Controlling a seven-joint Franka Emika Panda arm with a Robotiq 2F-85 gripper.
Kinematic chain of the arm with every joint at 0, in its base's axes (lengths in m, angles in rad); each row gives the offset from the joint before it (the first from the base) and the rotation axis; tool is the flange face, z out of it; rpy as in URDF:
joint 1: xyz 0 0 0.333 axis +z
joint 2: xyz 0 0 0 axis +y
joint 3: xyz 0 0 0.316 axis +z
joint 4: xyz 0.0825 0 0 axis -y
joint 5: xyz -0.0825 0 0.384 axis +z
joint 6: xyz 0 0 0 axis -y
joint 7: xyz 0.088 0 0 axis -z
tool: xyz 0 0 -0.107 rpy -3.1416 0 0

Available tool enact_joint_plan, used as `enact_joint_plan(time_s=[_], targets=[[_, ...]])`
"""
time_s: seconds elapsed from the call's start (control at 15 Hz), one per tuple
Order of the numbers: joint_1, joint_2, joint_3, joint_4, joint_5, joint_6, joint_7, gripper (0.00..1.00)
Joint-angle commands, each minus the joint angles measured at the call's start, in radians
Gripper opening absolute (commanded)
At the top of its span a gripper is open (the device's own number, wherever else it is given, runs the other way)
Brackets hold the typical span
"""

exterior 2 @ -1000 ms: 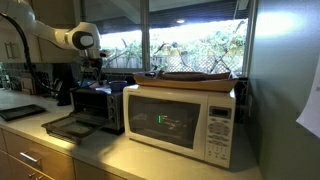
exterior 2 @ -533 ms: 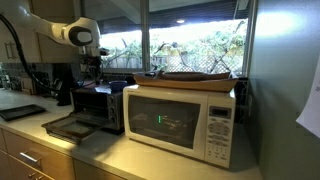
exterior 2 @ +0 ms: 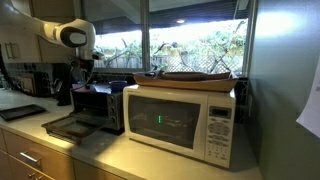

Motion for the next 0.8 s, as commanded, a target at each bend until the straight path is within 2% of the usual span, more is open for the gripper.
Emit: enact_joint_plan(time_s=[0.0,0.07,0.73], targets=[[-0.005,-0.086,-0.001,-0.1,0.062,0.03,0.018,0.01],[-0.008,-0.03,0.006,-0.032,0.028,-0.001,0.0,0.04],[-0.01,-0.059,0.006,-0.065,0.043,0.008,0.006,0.04]])
